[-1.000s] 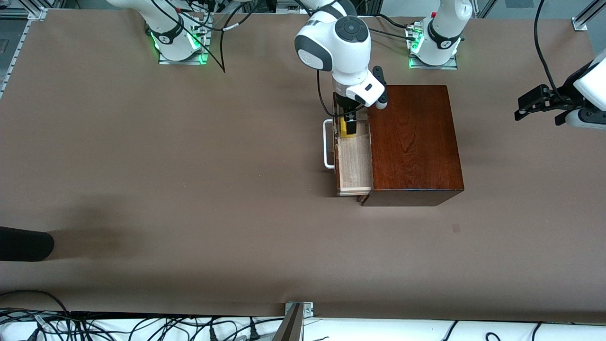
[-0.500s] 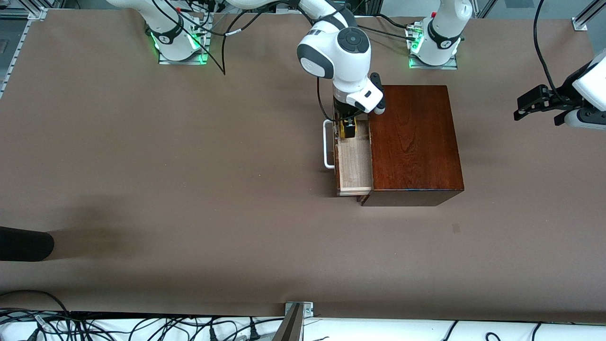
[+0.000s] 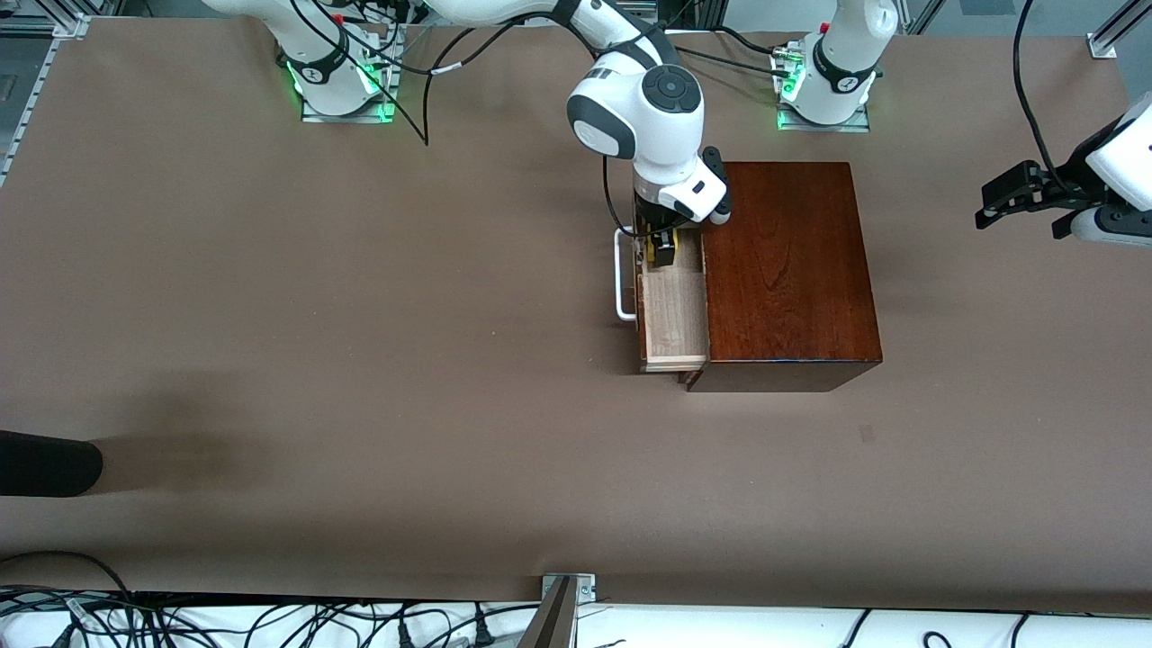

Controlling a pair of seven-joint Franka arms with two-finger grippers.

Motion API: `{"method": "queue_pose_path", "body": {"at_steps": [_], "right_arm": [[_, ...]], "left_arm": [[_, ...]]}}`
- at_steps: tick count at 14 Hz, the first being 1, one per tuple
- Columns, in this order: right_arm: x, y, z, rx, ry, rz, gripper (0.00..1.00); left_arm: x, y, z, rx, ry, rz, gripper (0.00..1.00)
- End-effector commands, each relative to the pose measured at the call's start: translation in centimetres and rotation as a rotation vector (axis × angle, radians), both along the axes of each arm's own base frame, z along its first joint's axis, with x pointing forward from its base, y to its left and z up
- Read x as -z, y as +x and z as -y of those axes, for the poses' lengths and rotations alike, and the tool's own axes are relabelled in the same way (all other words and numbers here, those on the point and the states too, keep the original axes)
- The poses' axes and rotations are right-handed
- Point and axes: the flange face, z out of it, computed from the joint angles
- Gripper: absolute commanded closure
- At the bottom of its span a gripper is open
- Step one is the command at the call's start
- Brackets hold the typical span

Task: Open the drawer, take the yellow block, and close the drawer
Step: 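Close the right gripper on the yellow cube and lift it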

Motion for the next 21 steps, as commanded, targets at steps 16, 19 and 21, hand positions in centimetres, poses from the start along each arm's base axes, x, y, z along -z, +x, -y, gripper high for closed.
{"method": "queue_pose_path", "body": {"at_steps": [16, 19, 21], "right_arm": [[-18.1, 5.8, 7.1, 0.141, -0.003, 0.034, 1.0], [-20.0, 12.6, 14.3, 0.284, 0.029, 0.0, 1.0], [-20.2, 17.5, 20.2, 0.395, 0.048, -0.018, 1.0]], "left_arm": [[0.6, 1.1, 0.9, 0.023, -0.051, -0.018, 0.0], [0.4, 1.6, 1.1, 0.035, -0.051, -0.012, 0.0], [0.7, 1.6, 4.0, 0.116, -0.095, -0.024, 0.0]]}}
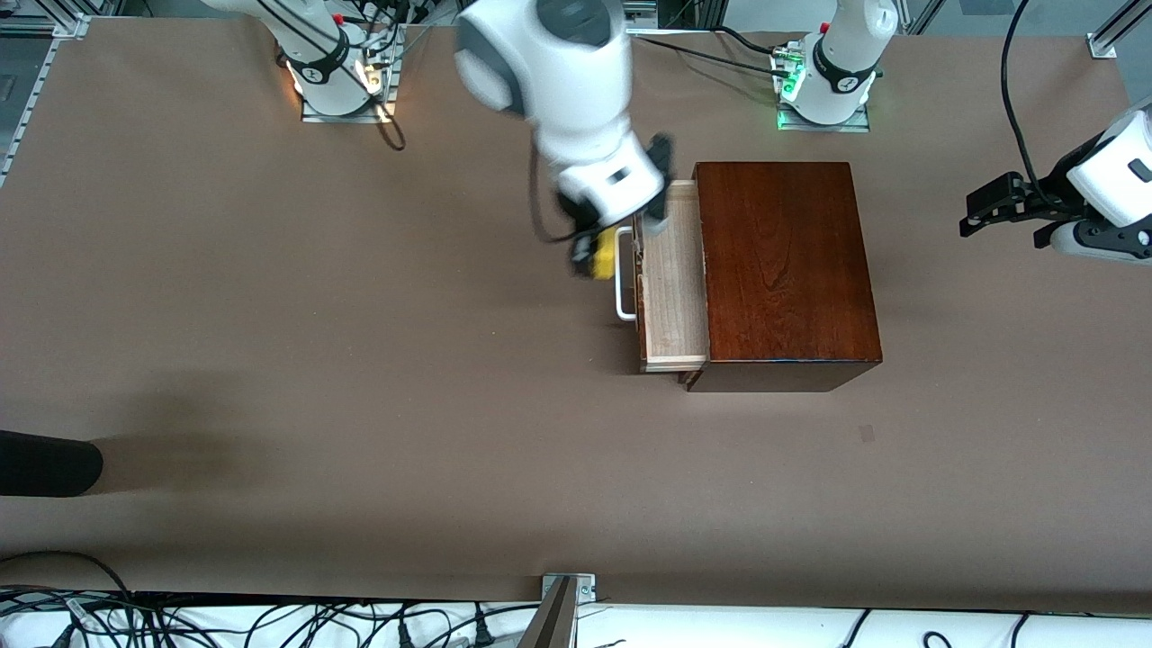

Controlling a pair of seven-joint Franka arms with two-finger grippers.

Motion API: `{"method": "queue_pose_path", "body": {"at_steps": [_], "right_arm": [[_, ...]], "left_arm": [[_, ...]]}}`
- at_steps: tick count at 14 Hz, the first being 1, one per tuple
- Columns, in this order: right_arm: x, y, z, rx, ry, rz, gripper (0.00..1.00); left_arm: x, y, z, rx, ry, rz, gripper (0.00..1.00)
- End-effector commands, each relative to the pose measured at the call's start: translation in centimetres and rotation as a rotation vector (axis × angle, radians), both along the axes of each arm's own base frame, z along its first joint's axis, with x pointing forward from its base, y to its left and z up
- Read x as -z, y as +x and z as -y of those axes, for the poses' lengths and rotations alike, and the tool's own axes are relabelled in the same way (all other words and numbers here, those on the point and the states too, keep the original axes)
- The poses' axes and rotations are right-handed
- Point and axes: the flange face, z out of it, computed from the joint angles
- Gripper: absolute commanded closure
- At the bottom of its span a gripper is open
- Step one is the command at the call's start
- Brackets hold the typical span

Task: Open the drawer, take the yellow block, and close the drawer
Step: 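Carry the cube away with the right gripper while the left gripper reaches the drawer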

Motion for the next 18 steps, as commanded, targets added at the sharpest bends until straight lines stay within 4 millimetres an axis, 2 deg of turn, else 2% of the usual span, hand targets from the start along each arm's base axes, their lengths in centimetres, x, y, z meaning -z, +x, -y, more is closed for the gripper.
{"method": "queue_pose_path", "body": {"at_steps": [1, 2, 3, 4, 6, 7, 9, 10, 11, 12, 13, 15, 16, 17, 18], "right_arm": [[-0.5, 5.2, 7.3, 0.126, 0.026, -0.027, 1.0], [-0.5, 7.8, 11.3, 0.191, 0.032, -0.03, 1.0], [-0.5, 9.6, 14.5, 0.239, 0.042, -0.036, 1.0], [-0.4, 11.0, 17.3, 0.285, 0.063, -0.053, 1.0], [0.0, 12.7, 21.4, 0.353, 0.076, -0.079, 1.0], [1.1, 13.2, 23.0, 0.379, 0.064, -0.098, 1.0], [2.9, 13.7, 26.0, 0.463, 0.038, -0.132, 1.0], [4.3, 13.5, 27.8, 0.532, 0.029, -0.164, 1.0], [5.8, 12.6, 29.4, 0.577, 0.014, -0.201, 1.0], [6.5, 11.9, 30.3, 0.604, 0.021, -0.198, 1.0], [7.8, 11.2, 31.8, 0.642, 0.026, -0.2, 1.0], [11.8, 9.6, 35.0, 0.762, 0.013, -0.237, 1.0], [13.6, 8.9, 36.5, 0.817, 0.012, -0.239, 1.0], [15.3, 7.9, 37.9, 0.857, 0.016, -0.234, 1.0], [17.5, 6.5, 38.8, 0.89, 0.025, -0.224, 1.0]], "left_arm": [[-0.7, 0.4, 4.4, 0.163, -0.072, -0.001, 0.0], [-0.5, 0.2, 6.7, 0.247, -0.08, -0.003, 0.0], [0.0, 0.2, 7.9, 0.29, -0.085, -0.012, 0.0], [0.5, 0.1, 10.3, 0.345, -0.089, -0.019, 0.0], [2.5, 0.2, 14.7, 0.458, -0.116, -0.048, 0.0], [3.1, 0.1, 17.1, 0.544, -0.146, -0.042, 0.0], [5.0, 0.5, 19.3, 0.734, -0.239, -0.051, 0.0], [6.3, 0.5, 20.8, 0.847, -0.31, -0.062, 0.0], [8.5, 0.6, 22.8, 0.958, -0.381, -0.084, 0.0], [9.1, 0.9, 25.2, 1.019, -0.414, -0.075, 0.0], [8.7, 1.1, 27.6, 1.053, -0.432, -0.058, 0.0], [9.7, -0.7, 32.8, 1.126, -0.484, -0.086, 0.0], [10.8, -1.6, 34.7, 1.152, -0.489, -0.108, 0.0], [12.8, -1.7, 36.1, 1.163, -0.501, -0.132, 0.0], [13.7, -2.1, 38.0, 1.188, -0.487, -0.106, 0.0]]}}
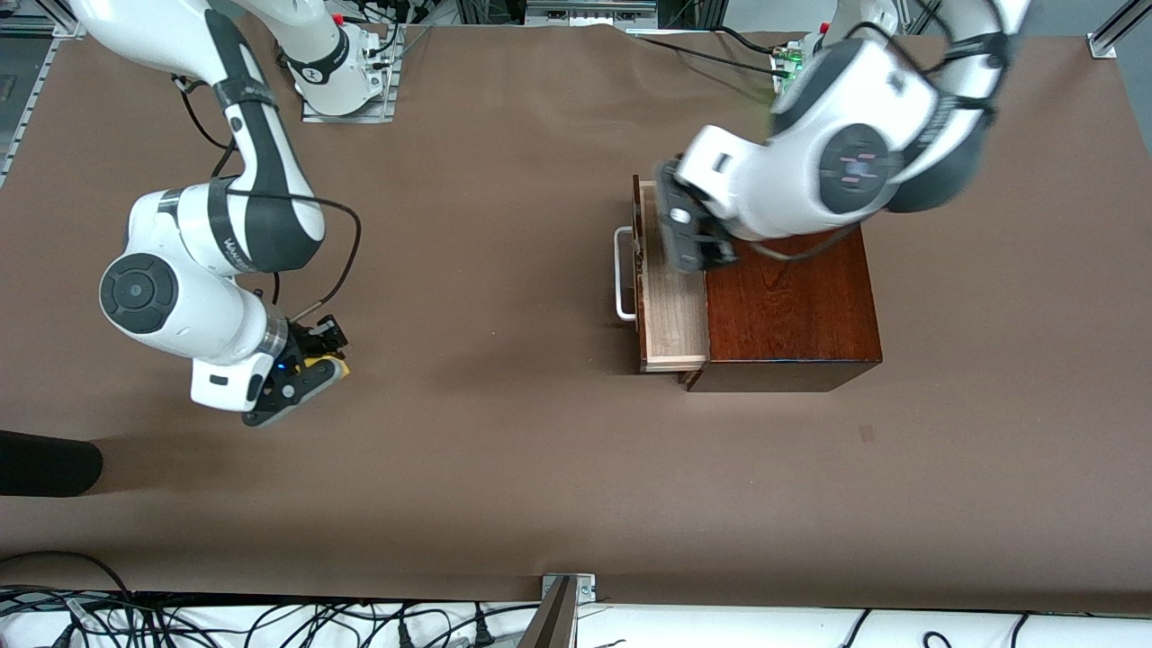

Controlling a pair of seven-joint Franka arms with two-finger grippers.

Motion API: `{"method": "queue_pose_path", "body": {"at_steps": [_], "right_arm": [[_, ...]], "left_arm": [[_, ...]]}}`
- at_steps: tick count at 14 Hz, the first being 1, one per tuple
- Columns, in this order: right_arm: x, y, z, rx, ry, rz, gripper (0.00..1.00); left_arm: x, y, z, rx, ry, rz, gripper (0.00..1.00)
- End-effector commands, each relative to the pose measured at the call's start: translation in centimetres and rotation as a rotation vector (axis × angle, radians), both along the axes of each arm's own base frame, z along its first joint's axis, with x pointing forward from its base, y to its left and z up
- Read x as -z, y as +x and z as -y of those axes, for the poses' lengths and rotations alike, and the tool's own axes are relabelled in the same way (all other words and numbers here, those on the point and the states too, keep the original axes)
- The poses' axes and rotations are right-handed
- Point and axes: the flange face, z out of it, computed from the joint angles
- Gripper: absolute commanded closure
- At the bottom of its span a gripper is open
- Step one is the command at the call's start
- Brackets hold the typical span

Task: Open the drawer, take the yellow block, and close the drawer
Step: 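Carry the cube away with the right gripper while the left gripper reaches the drawer, then push the drawer shut with the left gripper while the right gripper releases the cube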

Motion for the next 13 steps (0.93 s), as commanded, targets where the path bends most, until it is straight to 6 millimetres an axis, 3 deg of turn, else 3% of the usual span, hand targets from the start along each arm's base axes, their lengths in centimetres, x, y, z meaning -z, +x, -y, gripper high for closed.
{"method": "queue_pose_path", "body": {"at_steps": [1, 4, 6, 10, 13], "right_arm": [[4.0, -5.1, 2.9, 0.13, 0.017, 0.031, 1.0], [9.9, -8.5, 4.6, 0.22, 0.011, 0.077, 1.0], [12.7, -10.2, 5.1, 0.278, 0.003, 0.085, 1.0], [16.0, -11.2, 5.5, 0.362, -0.02, 0.036, 1.0], [17.2, -11.4, 5.6, 0.394, -0.03, 0.019, 1.0]], "left_arm": [[2.6, -0.2, 4.3, 0.066, -0.025, 0.042, 0.0], [6.6, -2.4, 9.7, 0.186, 0.02, 0.137, 0.0], [9.2, -3.4, 11.9, 0.239, 0.041, 0.186, 0.0], [14.4, -2.9, 11.6, 0.336, 0.159, 0.216, 0.0], [16.2, -2.9, 10.1, 0.341, 0.199, 0.178, 0.0]]}}
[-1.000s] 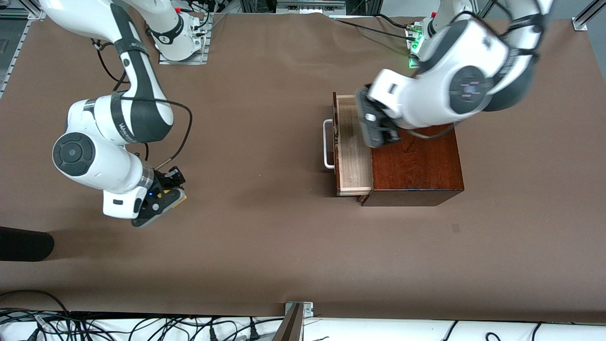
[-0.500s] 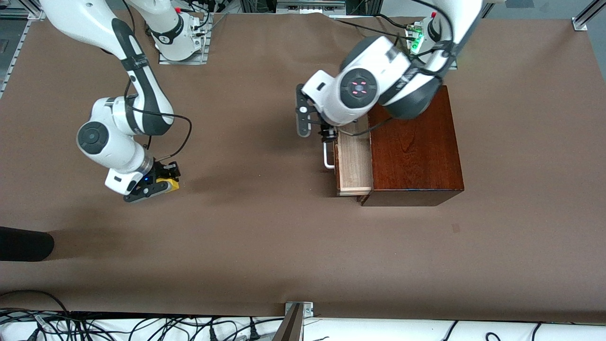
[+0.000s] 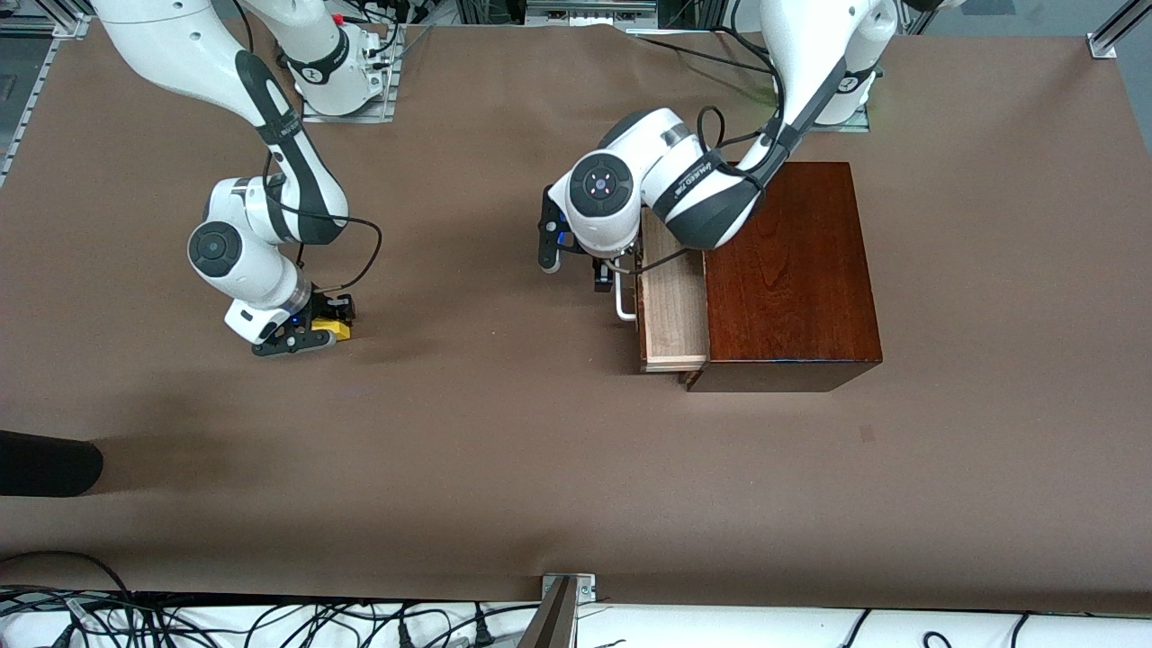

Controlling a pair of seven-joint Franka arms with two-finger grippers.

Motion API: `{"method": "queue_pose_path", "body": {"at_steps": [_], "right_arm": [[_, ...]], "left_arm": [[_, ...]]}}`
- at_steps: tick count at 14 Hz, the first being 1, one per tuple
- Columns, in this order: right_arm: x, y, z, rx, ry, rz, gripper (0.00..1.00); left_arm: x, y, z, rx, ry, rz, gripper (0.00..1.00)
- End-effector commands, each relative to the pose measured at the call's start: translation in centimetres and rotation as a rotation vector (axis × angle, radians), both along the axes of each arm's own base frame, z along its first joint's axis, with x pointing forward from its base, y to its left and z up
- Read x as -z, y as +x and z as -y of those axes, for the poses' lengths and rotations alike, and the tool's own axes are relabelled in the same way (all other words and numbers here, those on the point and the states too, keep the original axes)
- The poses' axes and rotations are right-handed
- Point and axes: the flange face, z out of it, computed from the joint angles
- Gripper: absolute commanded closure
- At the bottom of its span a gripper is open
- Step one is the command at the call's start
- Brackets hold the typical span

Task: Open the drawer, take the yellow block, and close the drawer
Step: 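Push the drawer shut with the left gripper while the right gripper releases the cube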

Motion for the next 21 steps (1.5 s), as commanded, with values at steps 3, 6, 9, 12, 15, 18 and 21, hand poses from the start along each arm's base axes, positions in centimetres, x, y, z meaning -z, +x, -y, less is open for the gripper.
{"method": "queue_pose_path", "body": {"at_steps": [3, 6, 9, 12, 15, 18, 21], "right_arm": [[0.0, 0.2, 0.1, 0.031, 0.007, 0.014, 0.0], [-4.5, 1.4, 0.0, 0.006, 0.023, 0.082, 0.0], [-12.7, 2.8, -0.4, -0.008, 0.044, 0.143, 0.0], [-21.3, 3.3, -1.3, -0.061, 0.057, 0.153, 0.0], [-29.1, 2.9, -1.8, -0.076, 0.069, 0.13, 0.0], [-35.1, 1.9, -2.1, -0.095, 0.068, 0.068, 0.0], [-40.1, -1.0, -1.7, -0.105, 0.078, 0.1, 0.0]], "left_arm": [[0.1, 1.2, -3.5, 0.016, 0.102, -0.031, 0.0], [-0.4, 2.9, -7.3, -0.022, 0.161, -0.088, 0.0], [-0.4, 3.3, -8.8, -0.04, 0.192, -0.117, 0.0], [-1.8, 3.7, -9.2, -0.053, 0.183, -0.102, 0.0], [-6.0, 4.1, -9.5, -0.082, 0.152, -0.045, 0.0], [-13.9, 5.3, -11.8, -0.175, 0.102, 0.071, 0.0], [-20.5, 7.1, -15.8, -0.271, 0.096, 0.133, 0.0]]}}
